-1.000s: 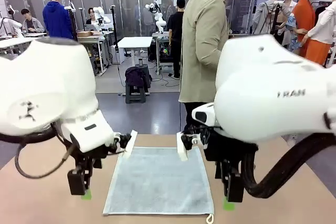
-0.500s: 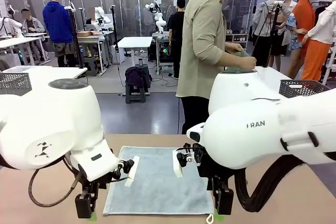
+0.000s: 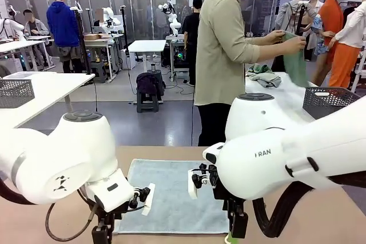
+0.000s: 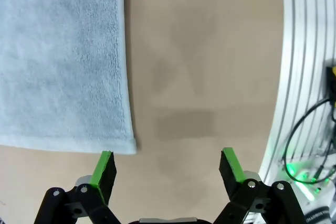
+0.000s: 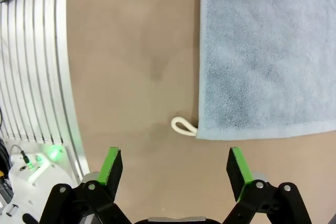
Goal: Fold the towels and place them in the basket.
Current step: When a person lays out a Towel with hook on the table, fold it in half twice.
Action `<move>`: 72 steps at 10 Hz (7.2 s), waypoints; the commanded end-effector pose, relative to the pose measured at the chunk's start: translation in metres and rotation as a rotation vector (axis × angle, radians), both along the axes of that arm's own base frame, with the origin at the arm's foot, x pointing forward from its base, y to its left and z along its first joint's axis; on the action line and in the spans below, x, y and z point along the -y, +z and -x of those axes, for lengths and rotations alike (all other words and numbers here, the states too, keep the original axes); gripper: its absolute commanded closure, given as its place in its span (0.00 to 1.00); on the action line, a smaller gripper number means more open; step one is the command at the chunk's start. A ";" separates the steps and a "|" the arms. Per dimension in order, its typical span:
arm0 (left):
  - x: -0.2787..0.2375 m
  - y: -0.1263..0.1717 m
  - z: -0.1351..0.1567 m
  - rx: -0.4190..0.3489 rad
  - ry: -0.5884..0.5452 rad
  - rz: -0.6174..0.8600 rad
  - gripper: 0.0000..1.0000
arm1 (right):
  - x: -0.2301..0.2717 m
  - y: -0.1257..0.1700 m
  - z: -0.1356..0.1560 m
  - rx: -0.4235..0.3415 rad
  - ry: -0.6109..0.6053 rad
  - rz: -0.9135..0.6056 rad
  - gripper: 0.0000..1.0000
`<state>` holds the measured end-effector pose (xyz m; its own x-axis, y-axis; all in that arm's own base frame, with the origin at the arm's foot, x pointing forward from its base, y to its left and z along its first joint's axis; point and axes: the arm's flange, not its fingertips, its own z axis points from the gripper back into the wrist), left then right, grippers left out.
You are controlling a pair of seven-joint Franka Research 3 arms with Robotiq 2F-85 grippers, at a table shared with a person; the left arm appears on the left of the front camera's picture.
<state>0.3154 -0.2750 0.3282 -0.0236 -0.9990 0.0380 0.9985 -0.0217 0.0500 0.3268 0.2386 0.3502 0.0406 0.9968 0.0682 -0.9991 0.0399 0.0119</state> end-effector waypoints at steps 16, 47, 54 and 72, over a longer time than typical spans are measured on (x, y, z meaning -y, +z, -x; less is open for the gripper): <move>-0.006 -0.019 -0.017 0.043 -0.021 0.021 0.00 | -0.002 -0.050 -0.023 0.024 -0.017 0.060 0.00; -0.013 -0.030 -0.036 0.114 -0.053 -0.014 1.00 | -0.002 -0.059 -0.030 0.048 -0.024 0.039 1.00; -0.019 0.023 -0.024 0.165 -0.032 -0.070 0.93 | -0.010 -0.016 -0.018 0.089 -0.044 0.088 0.90; 0.001 0.088 -0.206 0.183 0.060 -0.204 0.93 | -0.030 0.060 -0.187 0.151 -0.007 0.113 0.90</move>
